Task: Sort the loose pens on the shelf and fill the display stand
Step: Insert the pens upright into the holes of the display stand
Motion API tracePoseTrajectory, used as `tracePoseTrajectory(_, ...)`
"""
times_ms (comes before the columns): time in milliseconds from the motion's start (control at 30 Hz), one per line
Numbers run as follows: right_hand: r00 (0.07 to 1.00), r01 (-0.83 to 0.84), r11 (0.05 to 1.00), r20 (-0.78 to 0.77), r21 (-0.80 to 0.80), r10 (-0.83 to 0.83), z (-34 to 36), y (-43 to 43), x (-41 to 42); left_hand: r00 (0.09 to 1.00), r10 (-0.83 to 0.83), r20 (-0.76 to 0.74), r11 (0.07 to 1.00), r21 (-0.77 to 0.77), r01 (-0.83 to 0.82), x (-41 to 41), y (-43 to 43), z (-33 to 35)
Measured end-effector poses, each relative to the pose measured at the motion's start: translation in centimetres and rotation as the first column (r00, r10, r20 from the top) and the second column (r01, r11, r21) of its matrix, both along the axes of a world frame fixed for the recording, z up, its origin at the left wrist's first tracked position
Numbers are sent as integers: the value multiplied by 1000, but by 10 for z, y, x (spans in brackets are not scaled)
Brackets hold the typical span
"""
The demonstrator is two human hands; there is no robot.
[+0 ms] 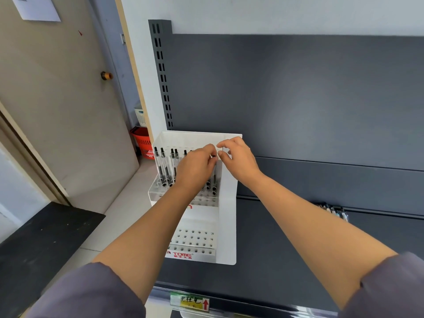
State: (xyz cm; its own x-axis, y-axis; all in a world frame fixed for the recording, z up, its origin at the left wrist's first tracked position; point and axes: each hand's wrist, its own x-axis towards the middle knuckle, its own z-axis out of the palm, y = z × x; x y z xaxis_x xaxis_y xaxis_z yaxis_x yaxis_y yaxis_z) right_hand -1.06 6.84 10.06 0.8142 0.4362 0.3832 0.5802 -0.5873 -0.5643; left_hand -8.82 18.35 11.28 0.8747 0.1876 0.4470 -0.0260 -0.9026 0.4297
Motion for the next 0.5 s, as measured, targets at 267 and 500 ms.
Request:
tracePoseTrajectory(267, 1000, -17, 999, 2, 36, 17, -2, -7, 2, 995, 92, 39, 993, 66, -95, 5, -6, 5)
tracePoseTrajectory(500, 994, 17, 998, 105, -62, -10, -1, -61, 11, 971, -54, 235, 955, 296, -19, 21, -54, 16)
